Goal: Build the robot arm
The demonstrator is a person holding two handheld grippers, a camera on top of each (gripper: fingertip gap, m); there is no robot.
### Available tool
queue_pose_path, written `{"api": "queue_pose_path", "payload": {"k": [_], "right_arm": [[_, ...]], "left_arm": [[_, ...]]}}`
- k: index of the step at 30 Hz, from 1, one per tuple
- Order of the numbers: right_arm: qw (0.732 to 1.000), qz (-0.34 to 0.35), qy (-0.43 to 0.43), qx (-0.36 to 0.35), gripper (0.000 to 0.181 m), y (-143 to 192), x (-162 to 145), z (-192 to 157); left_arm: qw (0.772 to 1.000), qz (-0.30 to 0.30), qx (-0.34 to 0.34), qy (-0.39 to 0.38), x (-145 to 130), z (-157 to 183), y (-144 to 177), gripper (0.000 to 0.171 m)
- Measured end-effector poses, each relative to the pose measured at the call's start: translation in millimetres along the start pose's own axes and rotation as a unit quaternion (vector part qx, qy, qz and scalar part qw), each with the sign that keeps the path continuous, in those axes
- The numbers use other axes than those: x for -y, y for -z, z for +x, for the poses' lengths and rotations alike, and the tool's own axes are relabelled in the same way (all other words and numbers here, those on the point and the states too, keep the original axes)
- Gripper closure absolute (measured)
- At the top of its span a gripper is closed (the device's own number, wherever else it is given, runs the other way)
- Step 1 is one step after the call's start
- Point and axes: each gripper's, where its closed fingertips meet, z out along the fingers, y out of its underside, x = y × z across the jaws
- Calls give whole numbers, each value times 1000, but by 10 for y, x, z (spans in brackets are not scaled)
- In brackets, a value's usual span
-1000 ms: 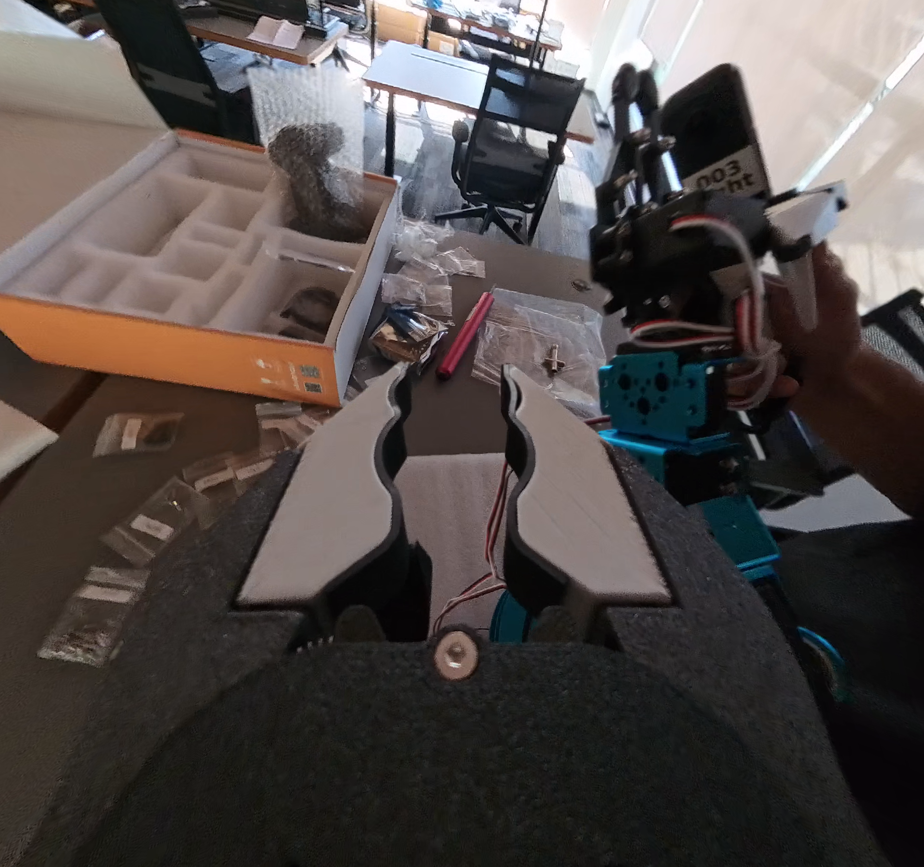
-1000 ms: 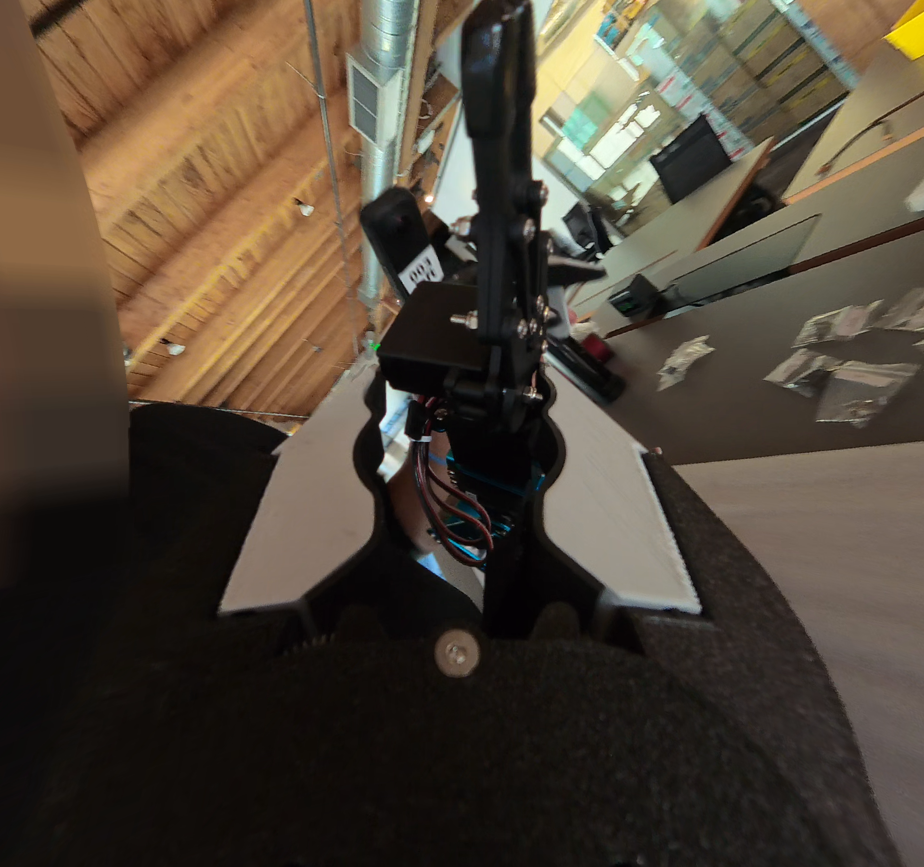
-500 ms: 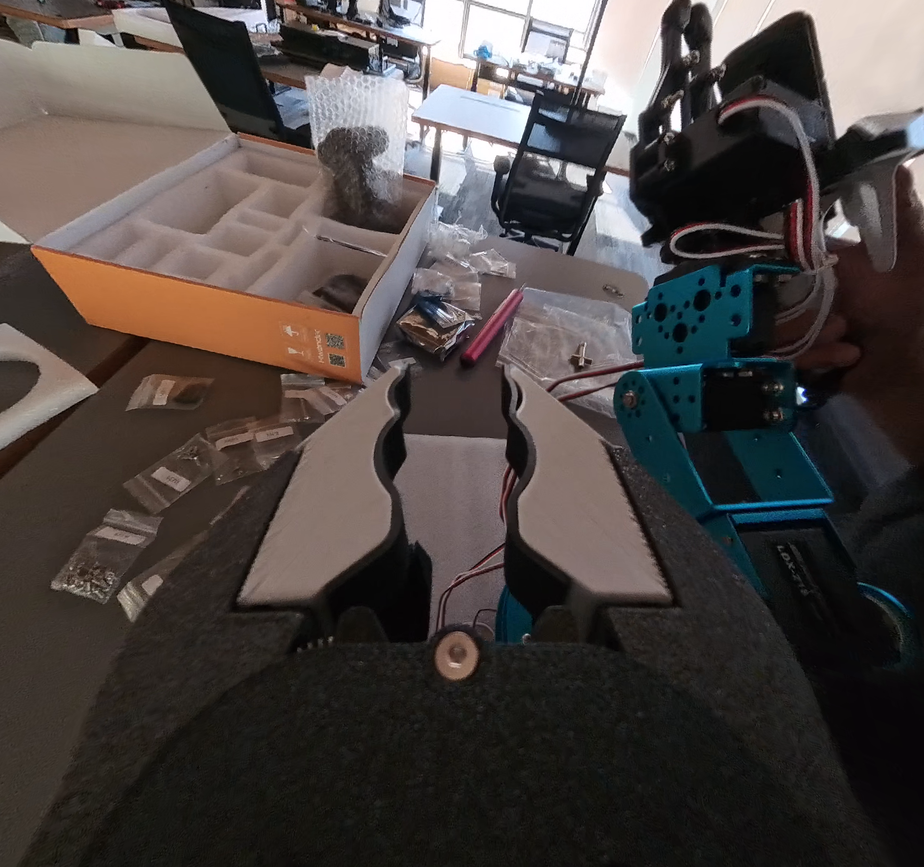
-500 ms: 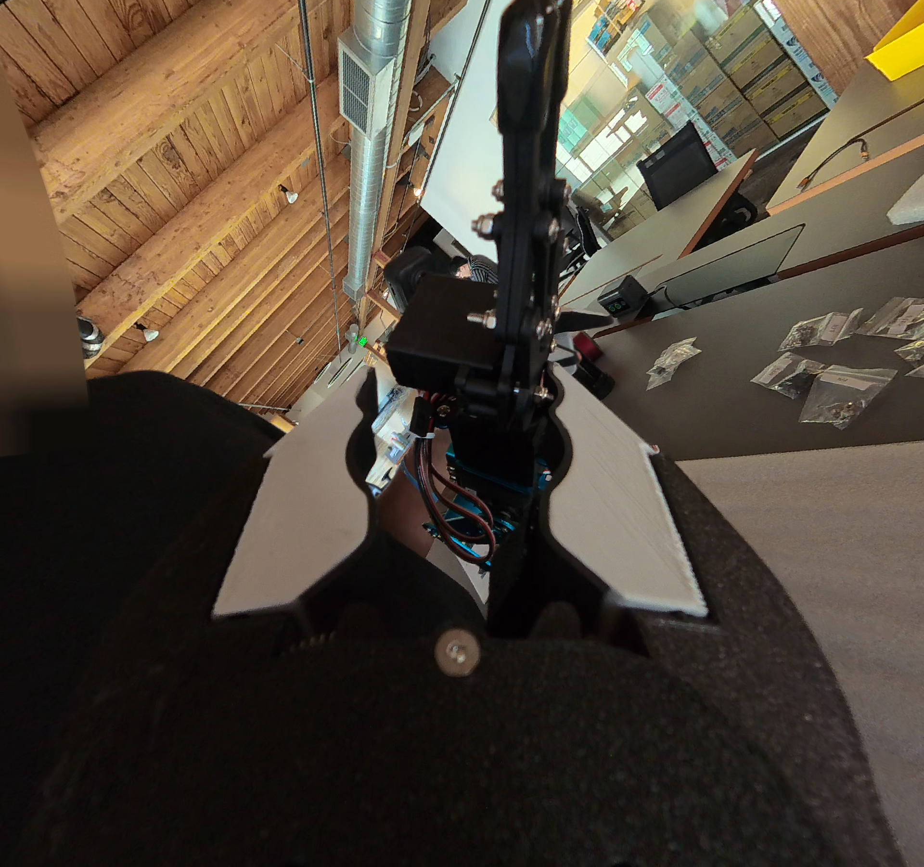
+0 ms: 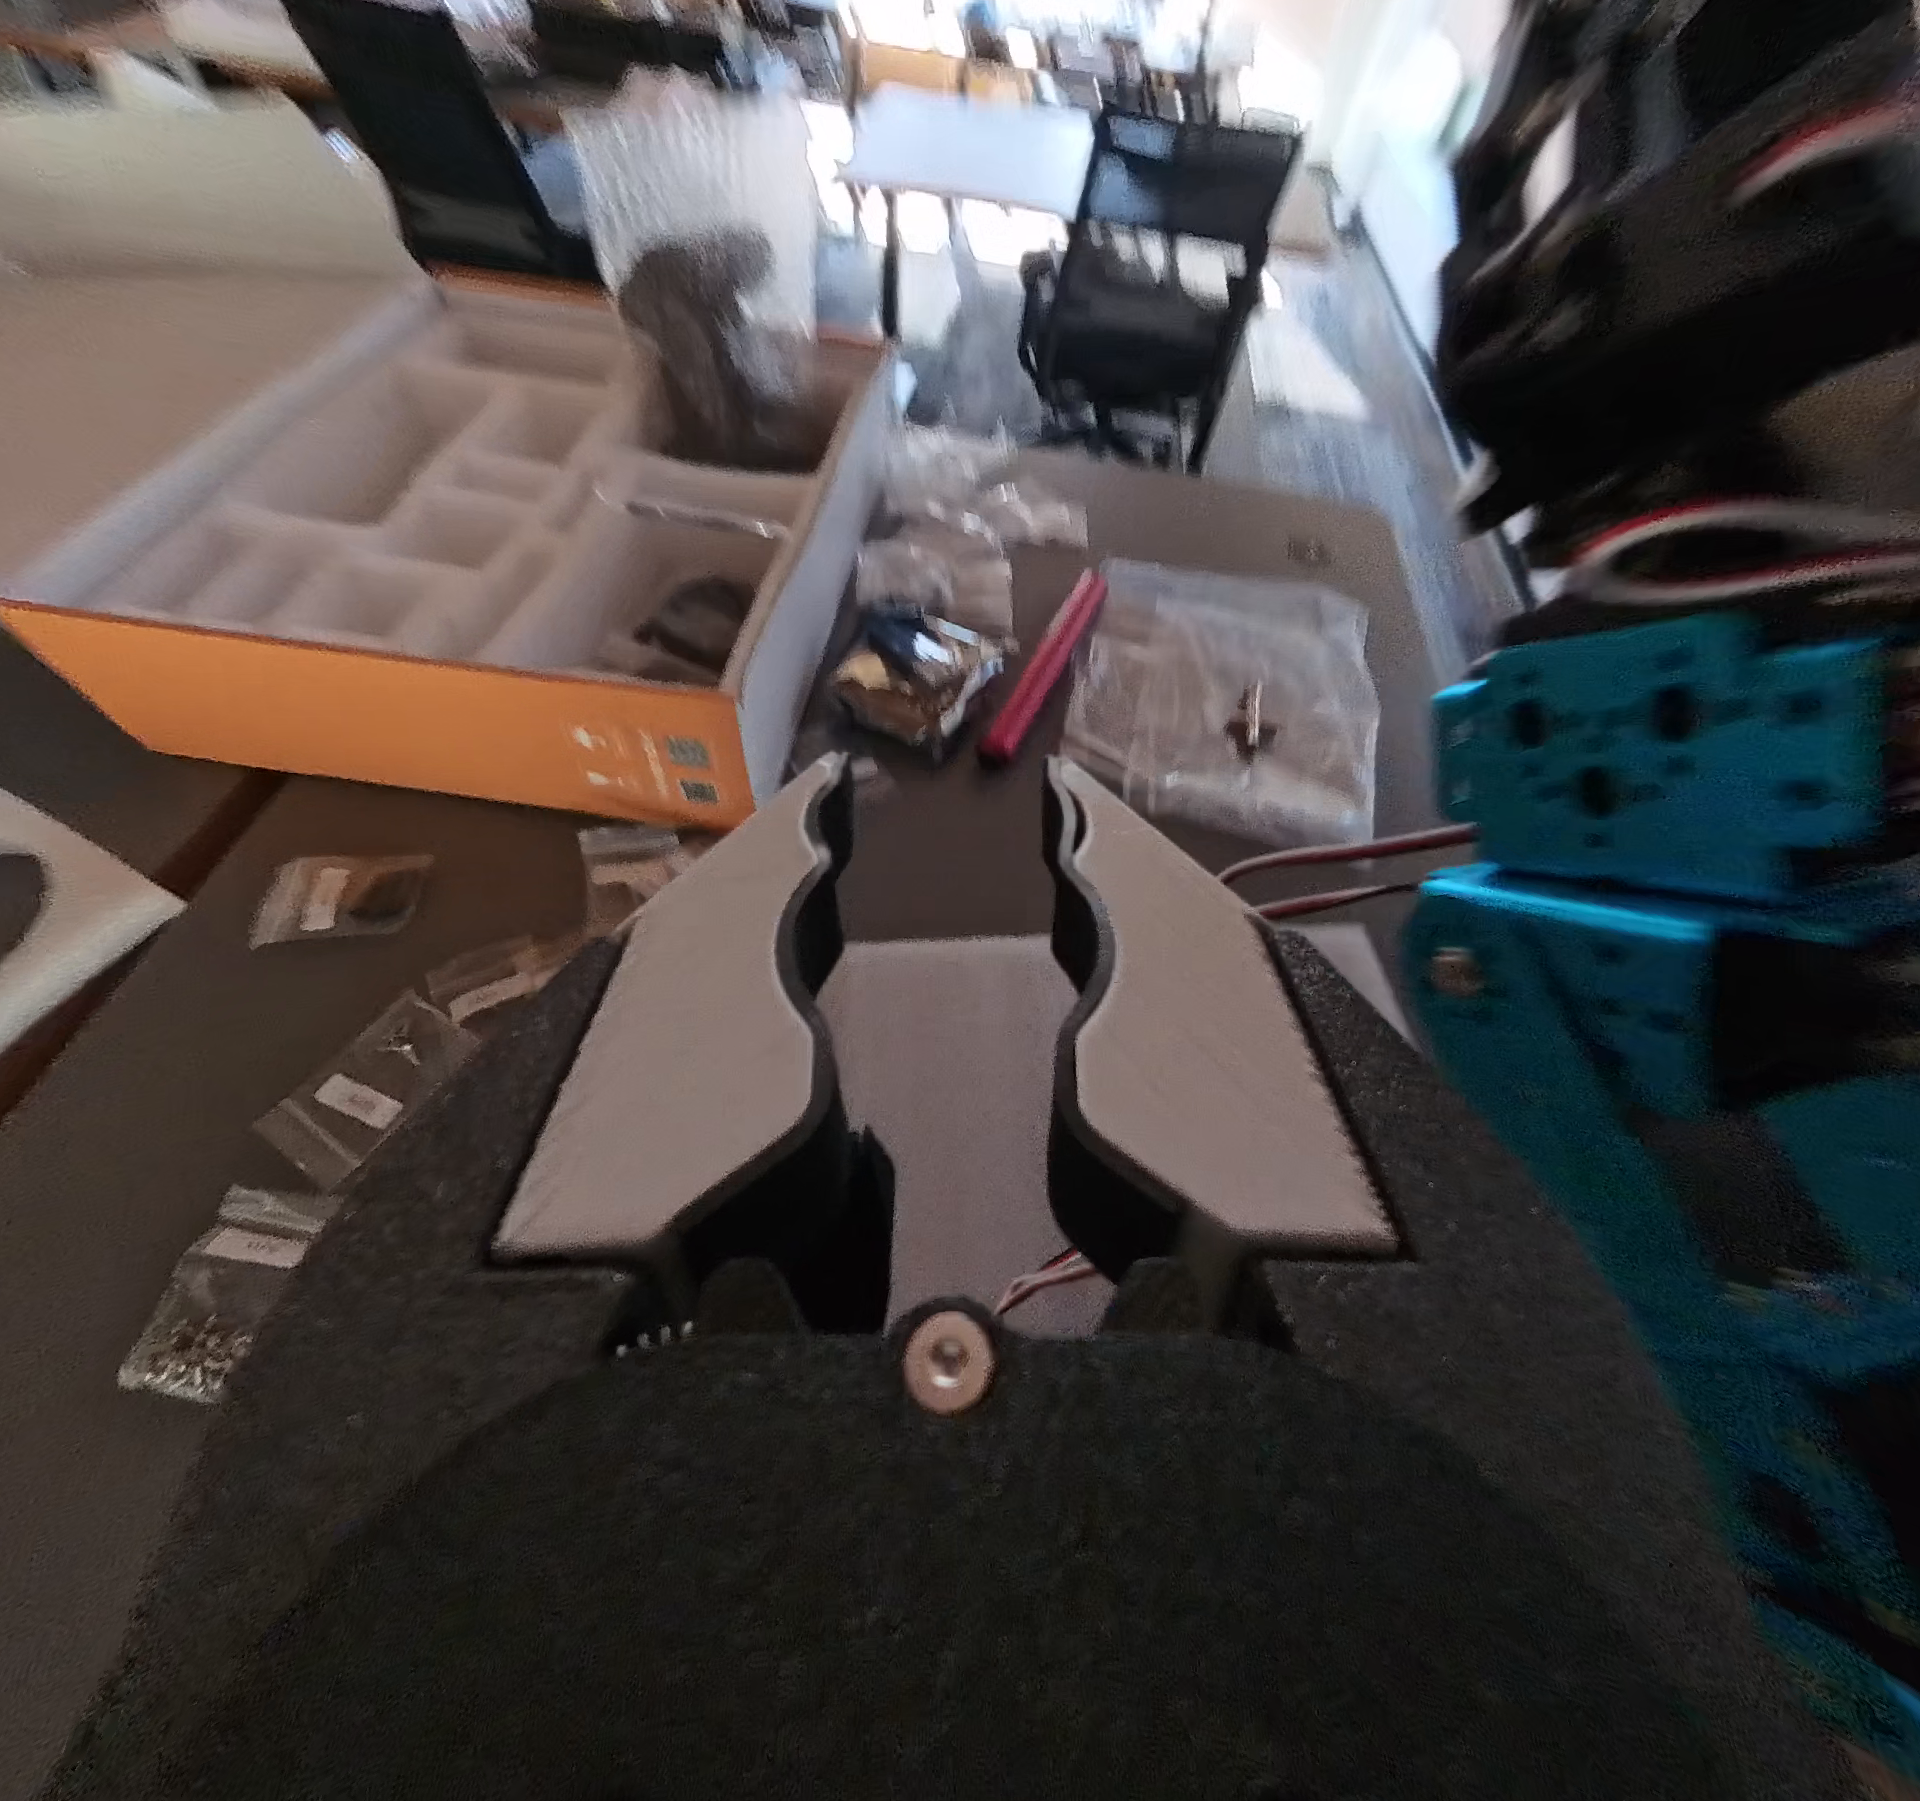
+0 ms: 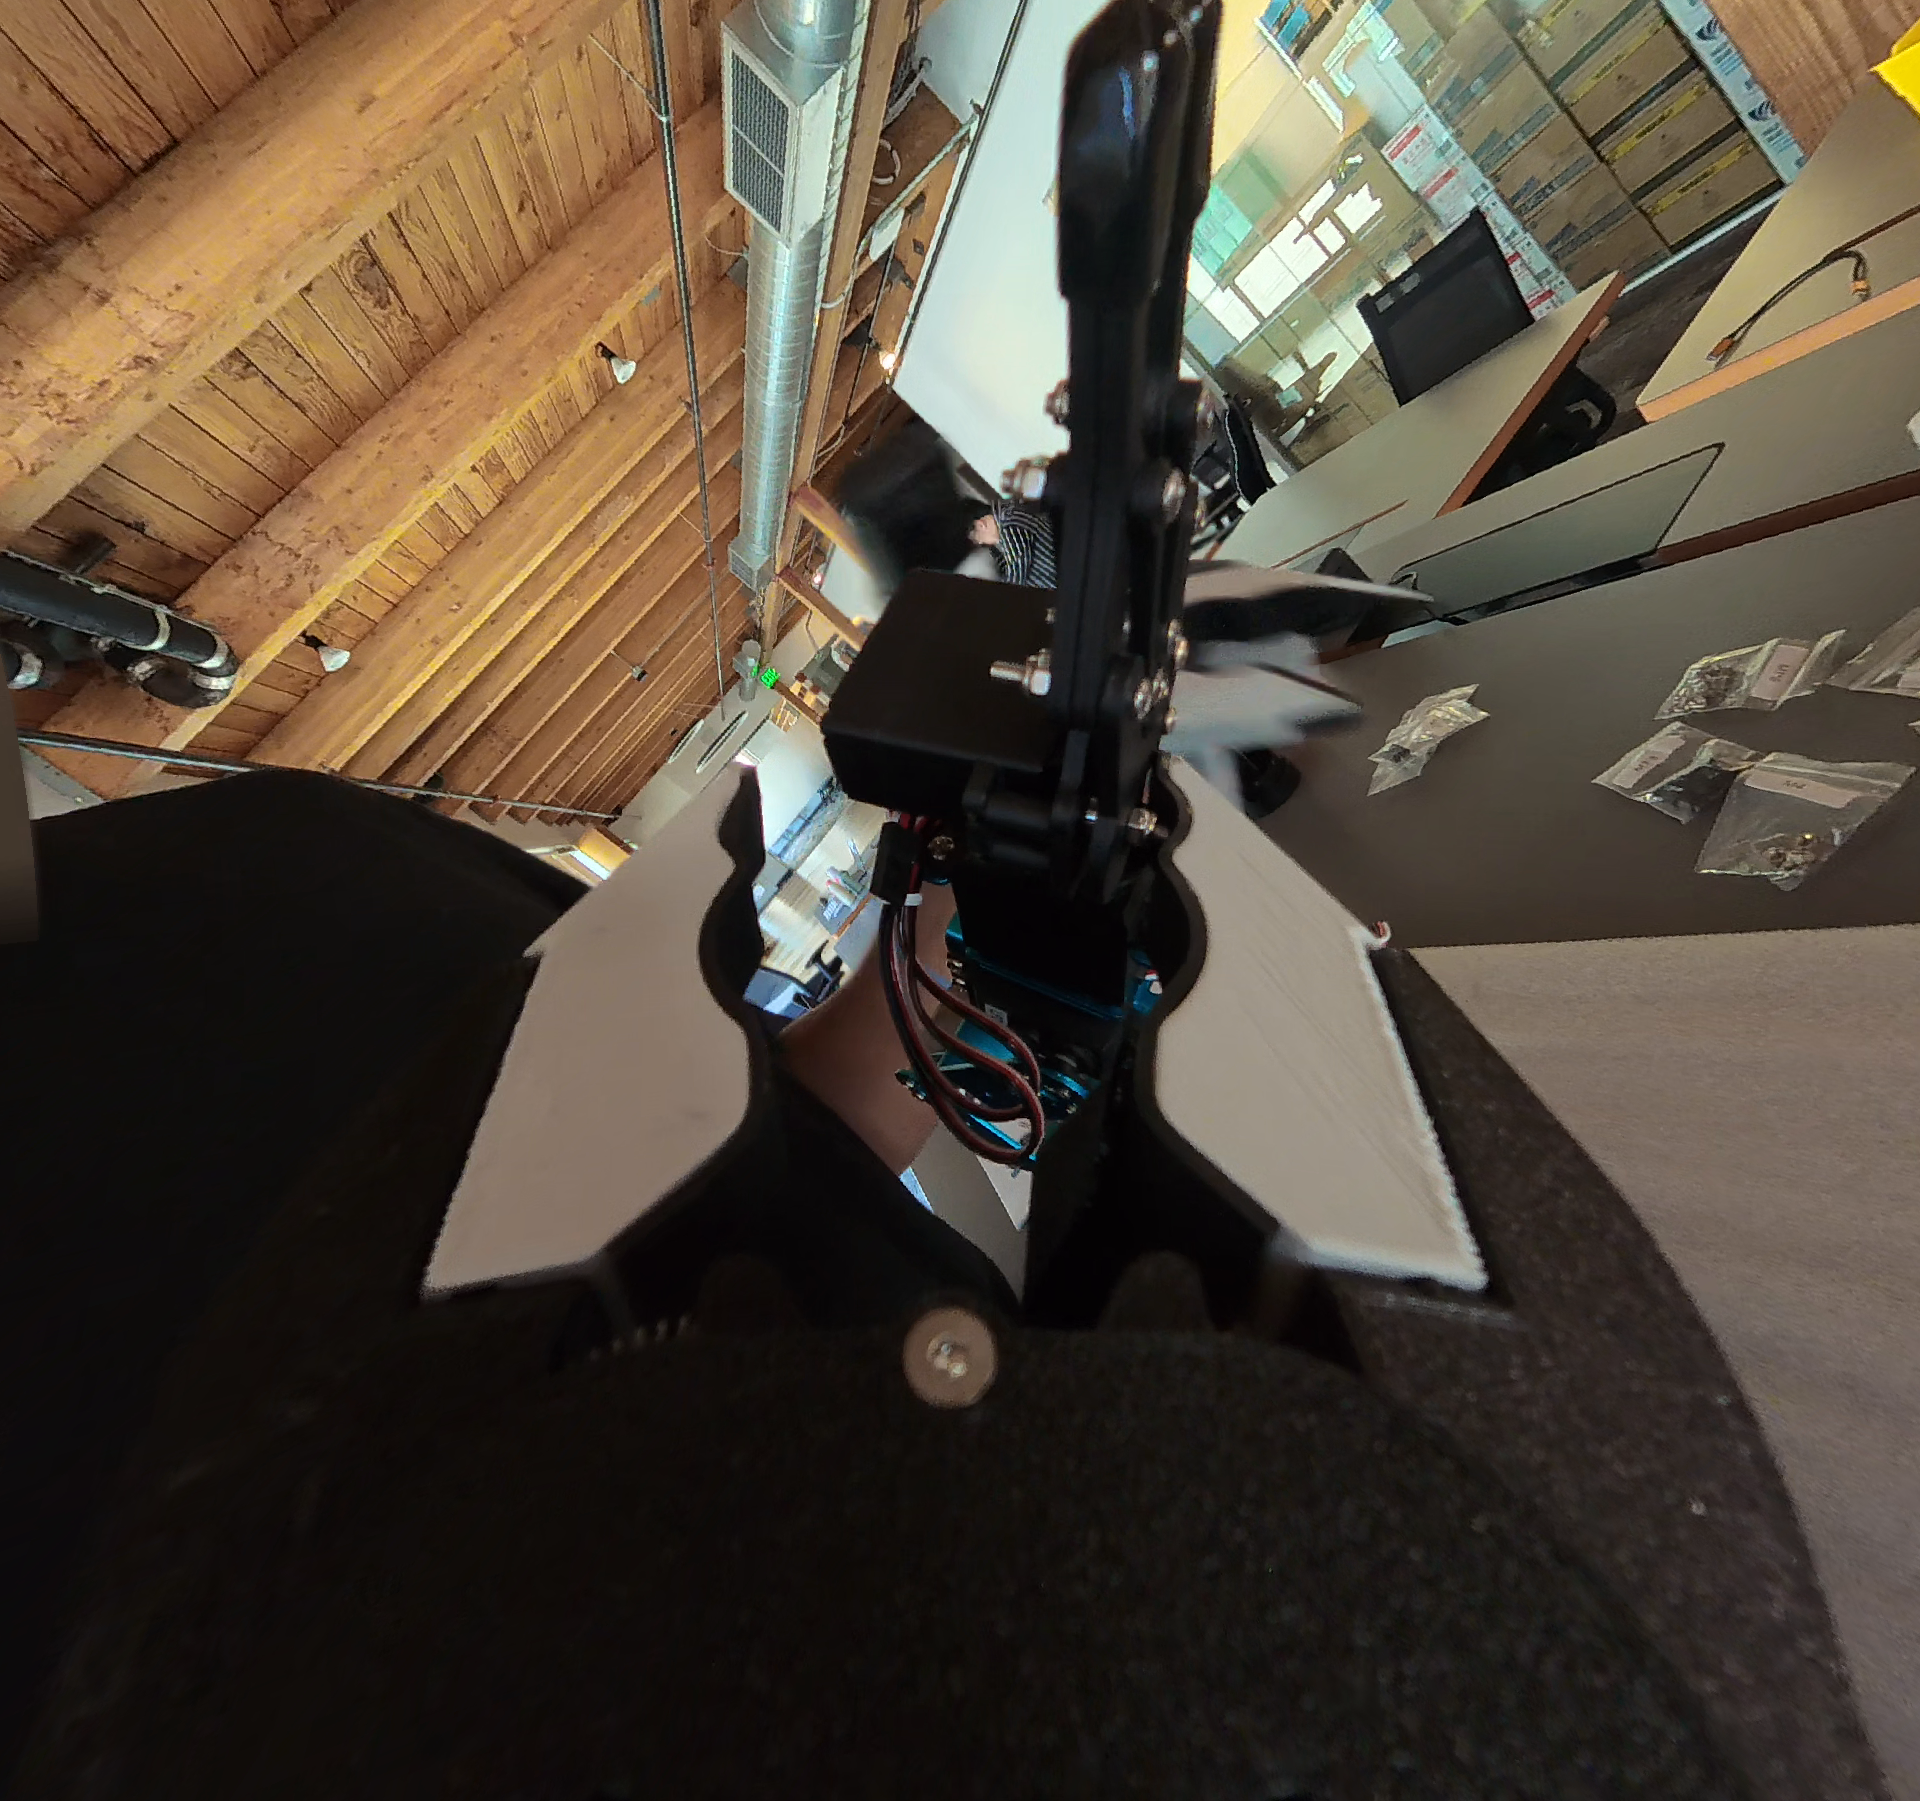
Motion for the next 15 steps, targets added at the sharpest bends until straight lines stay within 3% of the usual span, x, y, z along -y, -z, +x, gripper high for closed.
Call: {"api": "queue_pose_path", "payload": {"k": [3, 8, 12, 15], "right_arm": [[1000, 6, 2, -2, 108, 15, -14, -24], [1000, 16, 0, -9, 108, 55, -19, -23], [1000, 18, -1, -15, 109, 45, -18, -24], [1000, 16, 1, -20, 110, 27, -18, -24]], "left_arm": [[994, -83, -55, -32, -304, 6, -459, 136], [972, -169, -109, -120, -681, 55, -1496, 138], [952, -191, -124, -202, -757, 246, -2145, 149], [950, -221, -114, -188, -877, 248, -2488, 154]]}}
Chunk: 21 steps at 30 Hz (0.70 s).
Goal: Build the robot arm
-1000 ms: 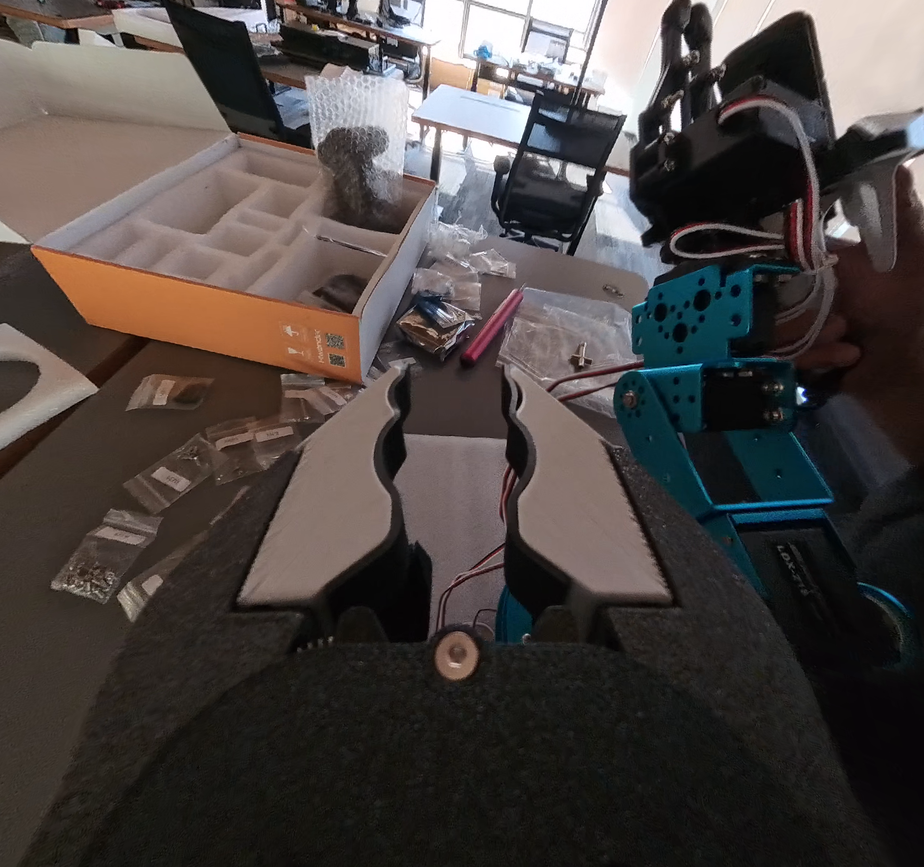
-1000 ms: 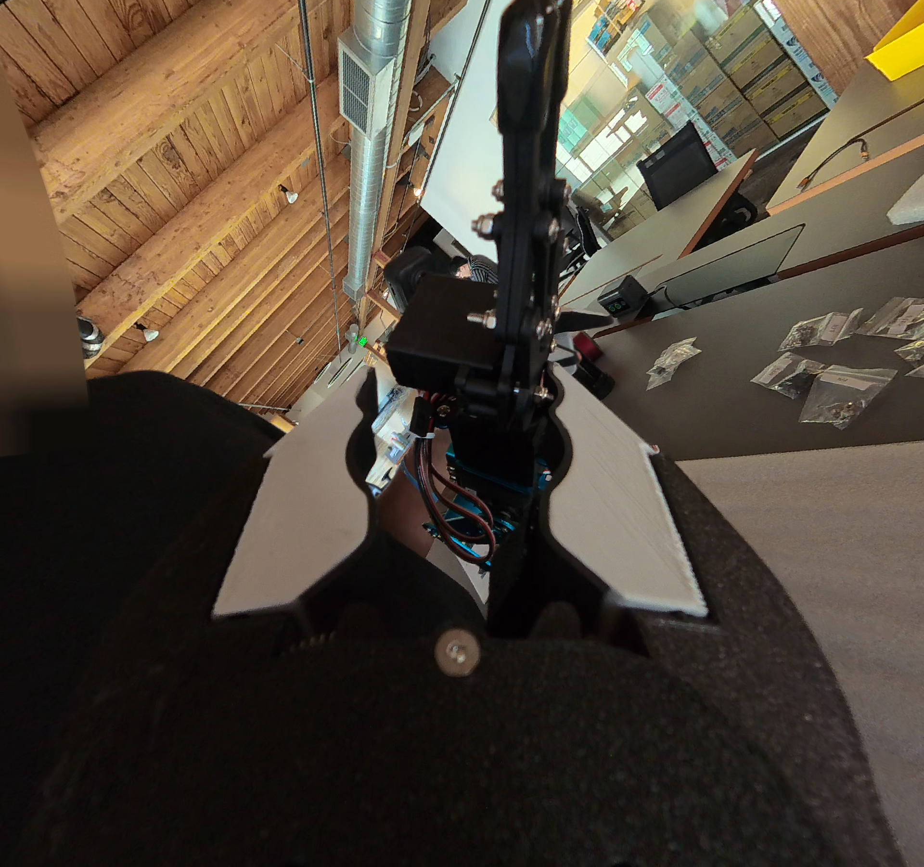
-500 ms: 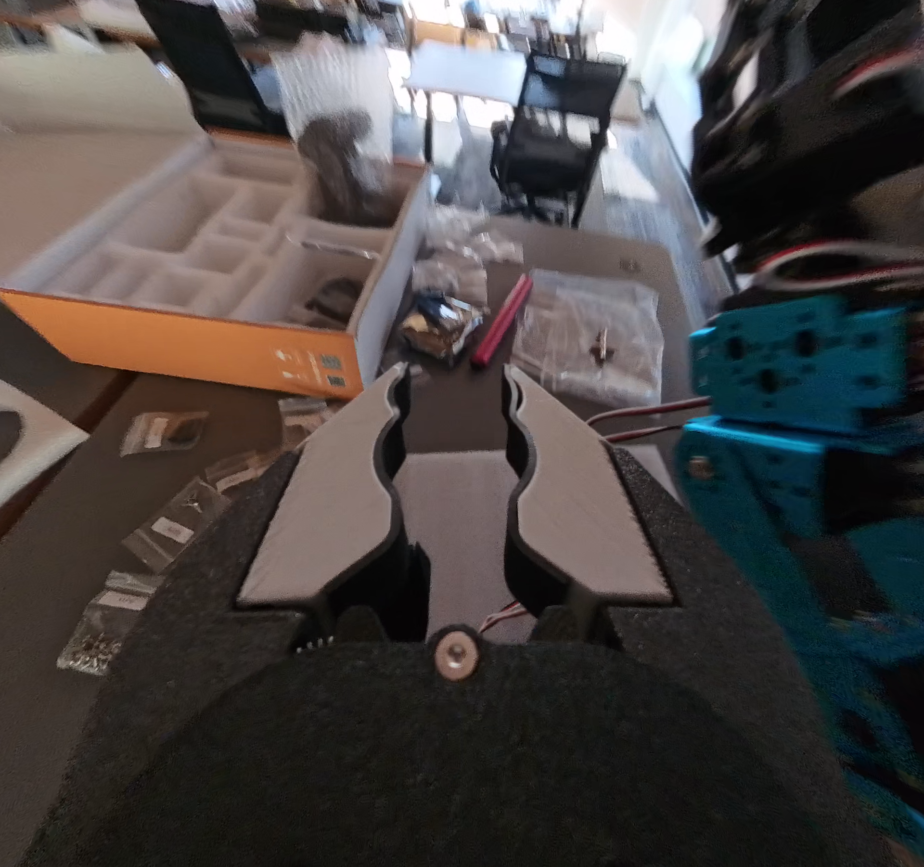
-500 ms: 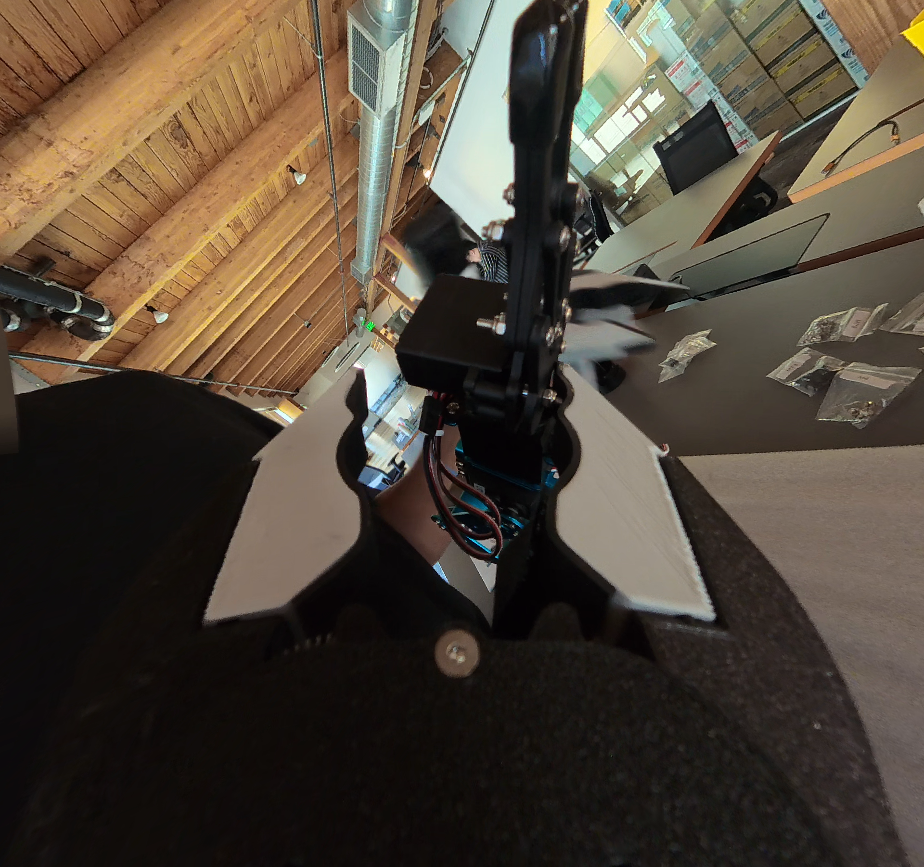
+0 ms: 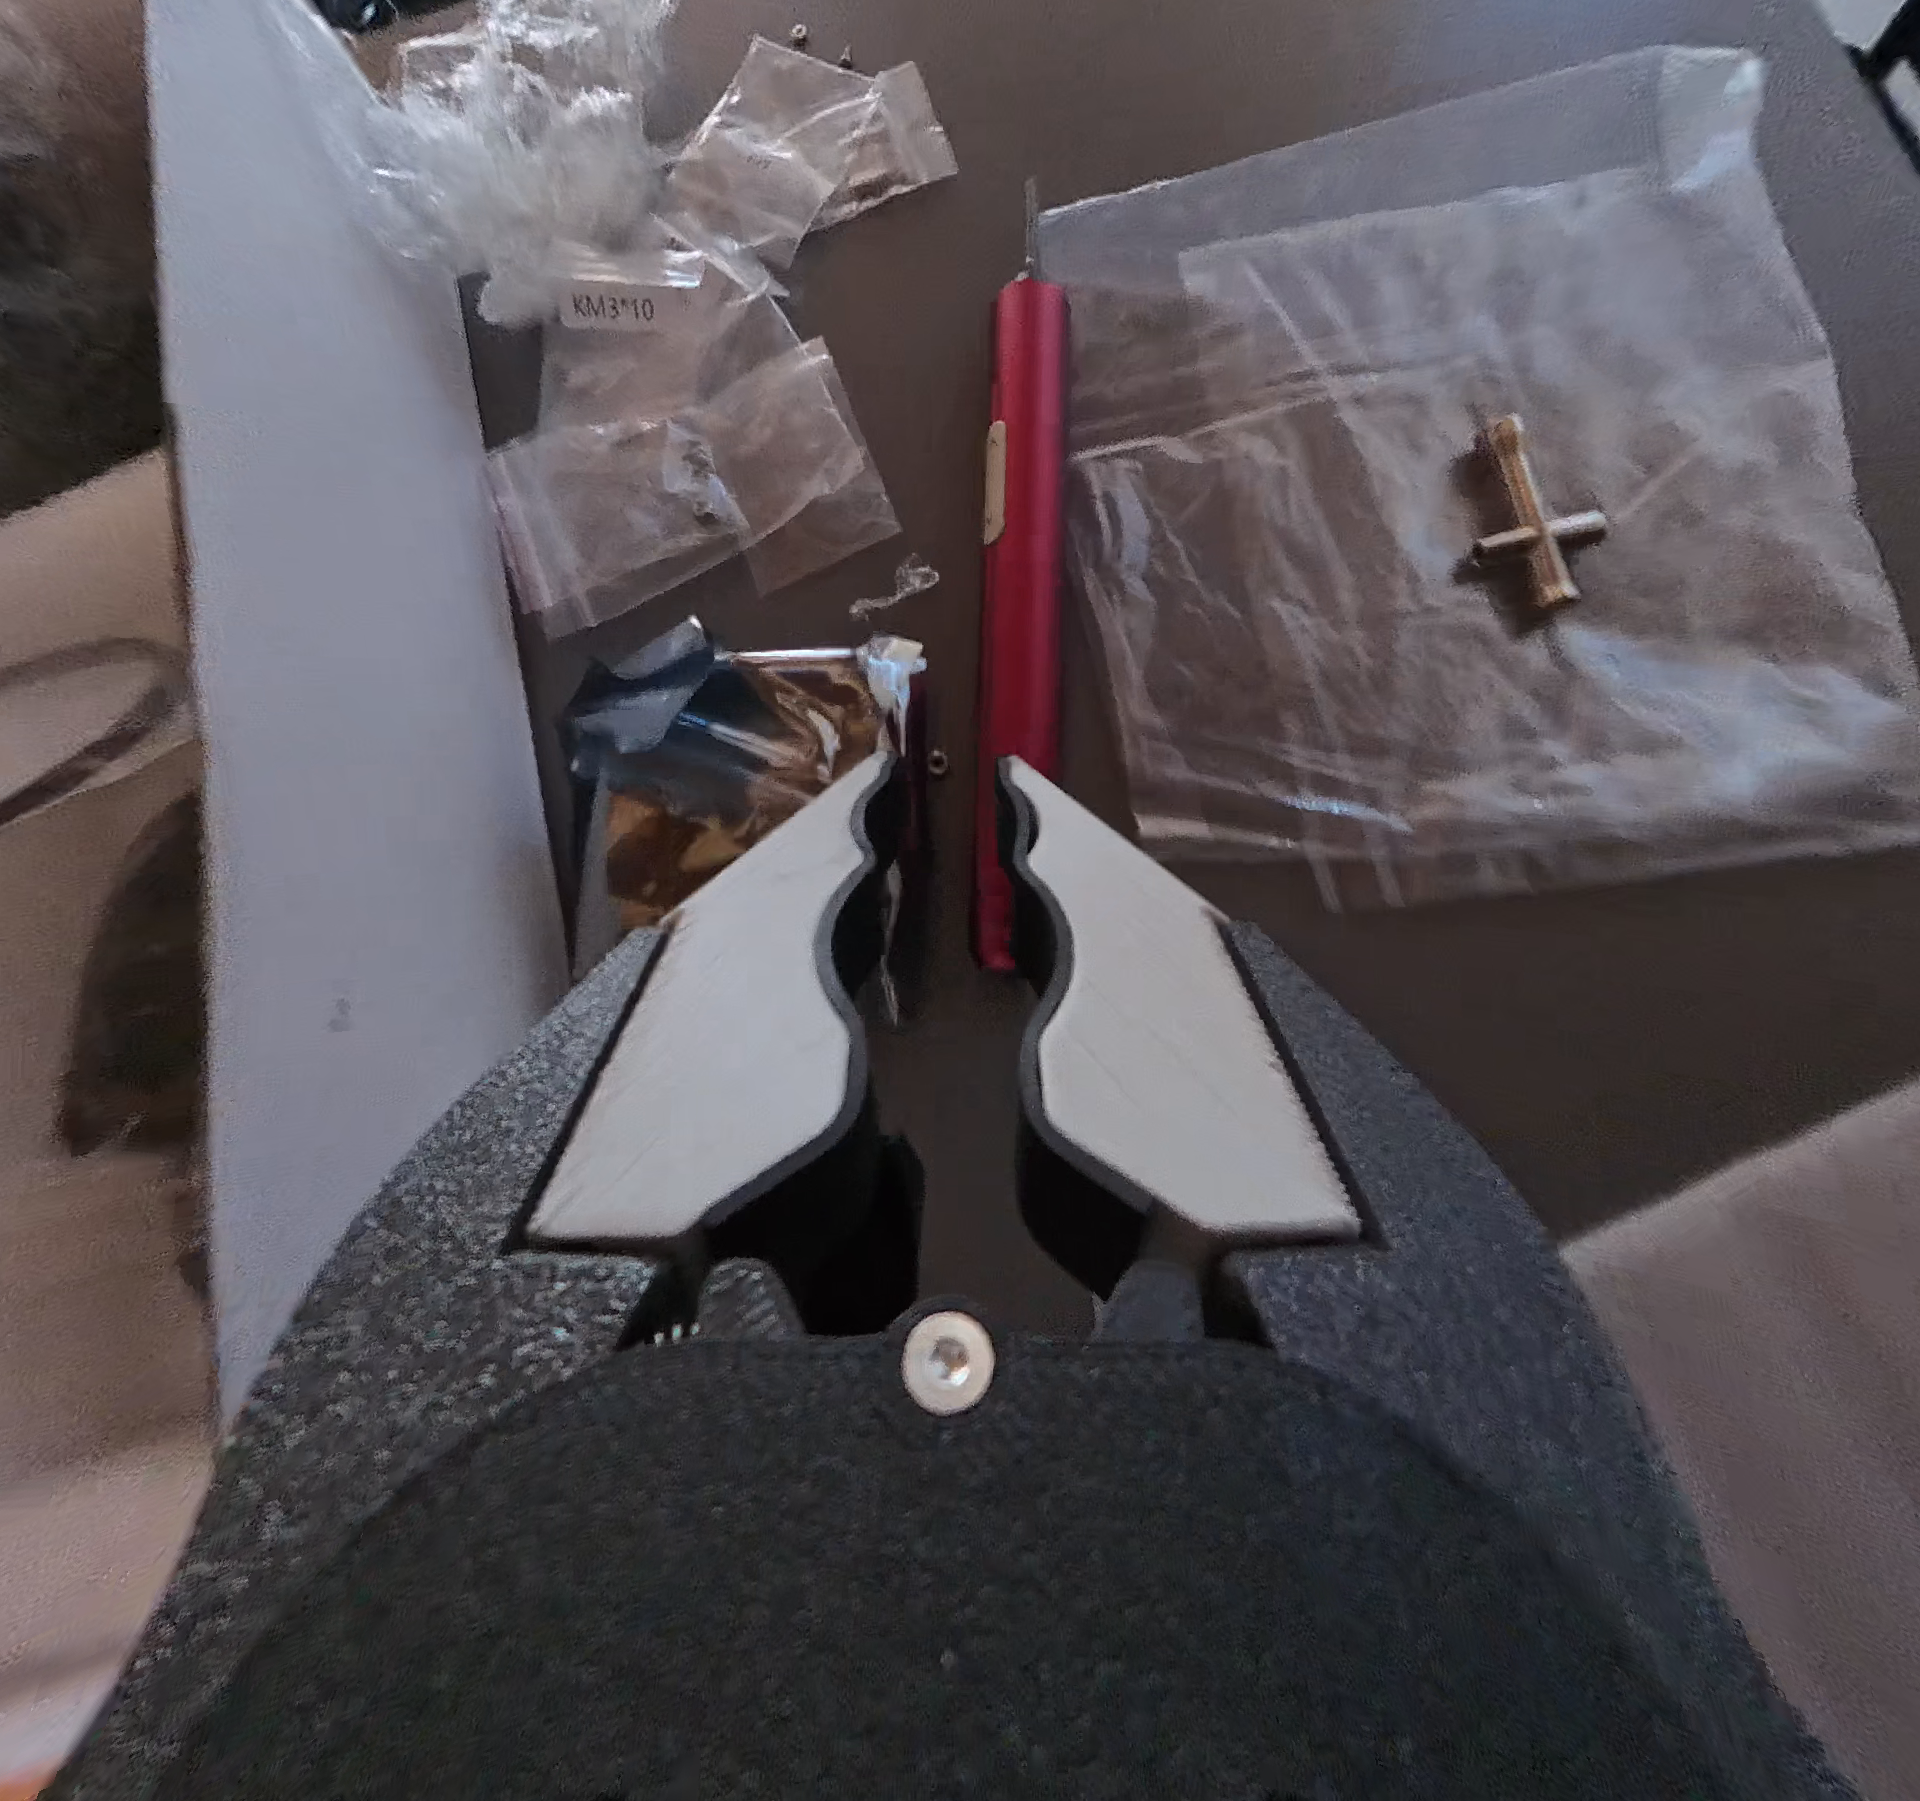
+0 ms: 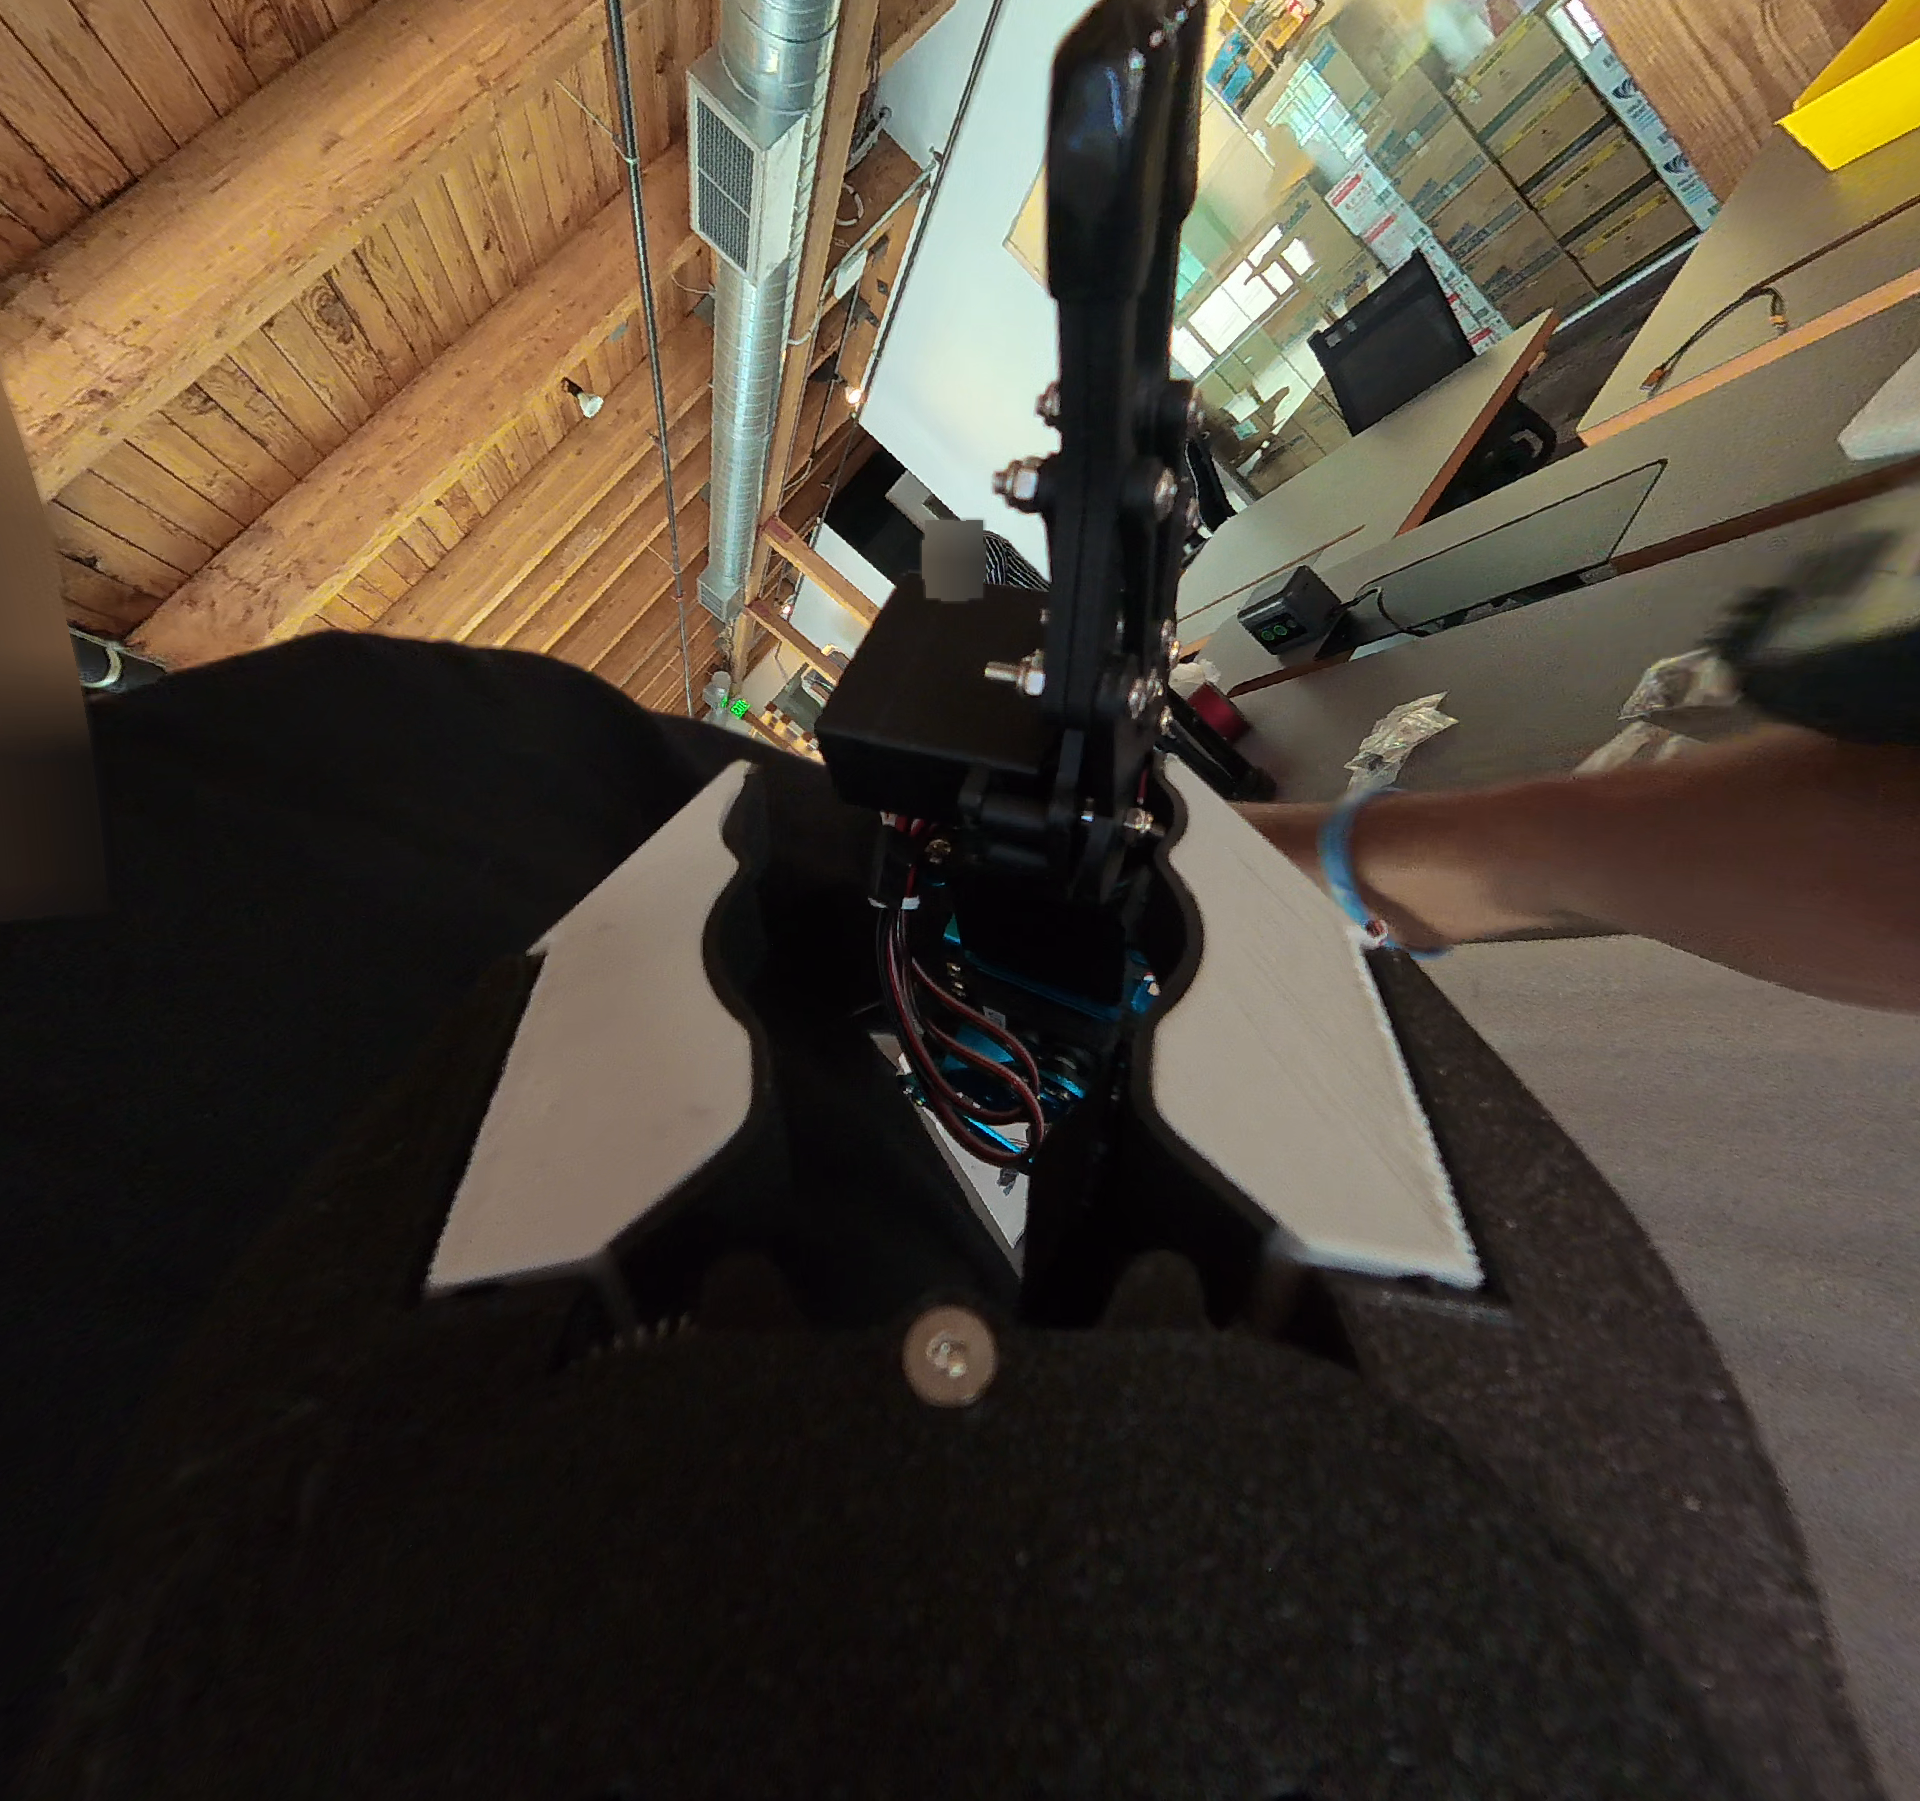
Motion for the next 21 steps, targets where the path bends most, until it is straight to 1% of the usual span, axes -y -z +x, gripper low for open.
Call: {"api": "queue_pose_path", "payload": {"k": [2, 5, 6, 8, 10, 14, 16, 18, 19, 21], "right_arm": [[1000, 1, 0, -2, 110, -5, 1, -1], [1000, 3, -1, -4, 111, 6, 0, 2], [1000, 4, -3, -4, 111, 13, 1, 6], [1000, 6, -6, -3, 111, 24, 4, 11], [1000, 7, -8, -1, 111, 30, 5, 14], [1000, 6, -12, 5, 111, 21, 12, 20], [1000, 6, -15, 8, 111, 17, 17, 23], [1000, 6, -16, 9, 111, 17, 19, 26], [1000, 5, -17, 10, 111, 17, 20, 26], [1000, 4, -16, 10, 111, 18, 19, 23]], "left_arm": [[1000, -5, -2, 8, 11, -18, -125, 157], [999, -27, 14, -10, -64, -47, -221, 161], [1000, -27, 9, -10, -76, -22, -237, 167], [1000, -18, -12, 1, -66, 70, -242, 170], [999, -17, -36, 16, -72, 153, -244, 166], [999, -20, -31, 21, -100, 107, -275, 162], [1000, -27, -8, -11, -112, 55, -294, 158], [997, -41, 23, -54, -136, -5, -314, 159], [996, -49, 32, -66, -153, -22, -323, 155], [996, -55, 28, -65, -160, -25, -335, 155]]}}
